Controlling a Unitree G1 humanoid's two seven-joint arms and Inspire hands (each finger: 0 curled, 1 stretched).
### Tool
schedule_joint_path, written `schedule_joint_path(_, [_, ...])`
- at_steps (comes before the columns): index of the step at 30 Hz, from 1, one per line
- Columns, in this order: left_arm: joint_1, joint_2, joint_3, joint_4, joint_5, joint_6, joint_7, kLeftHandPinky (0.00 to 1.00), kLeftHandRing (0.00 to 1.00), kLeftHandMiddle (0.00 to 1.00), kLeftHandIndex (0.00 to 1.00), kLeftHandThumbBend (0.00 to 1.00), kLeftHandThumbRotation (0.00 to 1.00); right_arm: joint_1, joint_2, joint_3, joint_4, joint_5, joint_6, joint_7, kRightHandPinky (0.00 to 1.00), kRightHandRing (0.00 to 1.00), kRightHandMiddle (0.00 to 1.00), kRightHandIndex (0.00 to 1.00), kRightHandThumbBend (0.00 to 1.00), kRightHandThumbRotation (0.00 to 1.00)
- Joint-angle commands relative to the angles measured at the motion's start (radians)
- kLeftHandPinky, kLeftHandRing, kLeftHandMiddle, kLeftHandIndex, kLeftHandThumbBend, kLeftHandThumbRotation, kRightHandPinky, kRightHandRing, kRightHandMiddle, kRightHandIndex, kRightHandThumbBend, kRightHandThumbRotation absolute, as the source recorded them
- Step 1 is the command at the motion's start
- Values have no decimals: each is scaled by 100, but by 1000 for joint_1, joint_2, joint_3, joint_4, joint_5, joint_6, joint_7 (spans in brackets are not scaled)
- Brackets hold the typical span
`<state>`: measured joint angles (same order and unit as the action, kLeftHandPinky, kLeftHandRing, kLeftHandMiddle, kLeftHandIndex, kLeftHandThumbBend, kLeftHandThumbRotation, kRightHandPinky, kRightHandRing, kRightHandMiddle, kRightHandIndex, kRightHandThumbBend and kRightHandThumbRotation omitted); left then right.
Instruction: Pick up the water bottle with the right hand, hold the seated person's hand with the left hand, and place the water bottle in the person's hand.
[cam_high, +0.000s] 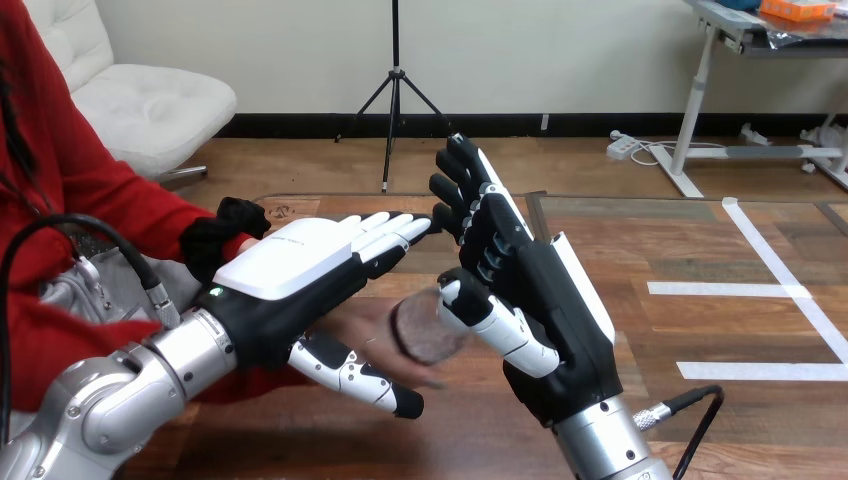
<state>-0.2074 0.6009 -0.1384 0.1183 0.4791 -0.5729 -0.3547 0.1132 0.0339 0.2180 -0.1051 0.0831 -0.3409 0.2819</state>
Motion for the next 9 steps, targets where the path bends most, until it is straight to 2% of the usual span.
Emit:
schedule_joint_path(1, [-19, 17, 15, -16, -2, -20, 32, 100, 100, 100, 100, 100, 66, -30, -4, -11, -2, 18, -14, 3, 100, 100, 100, 100, 100, 67])
schedule_joint_path(9, [-14, 18, 15, 7, -3, -61, 64, 100, 100, 100, 100, 100, 75, -30, -8, -27, 23, 15, -46, 1, 100, 100, 100, 100, 100, 70])
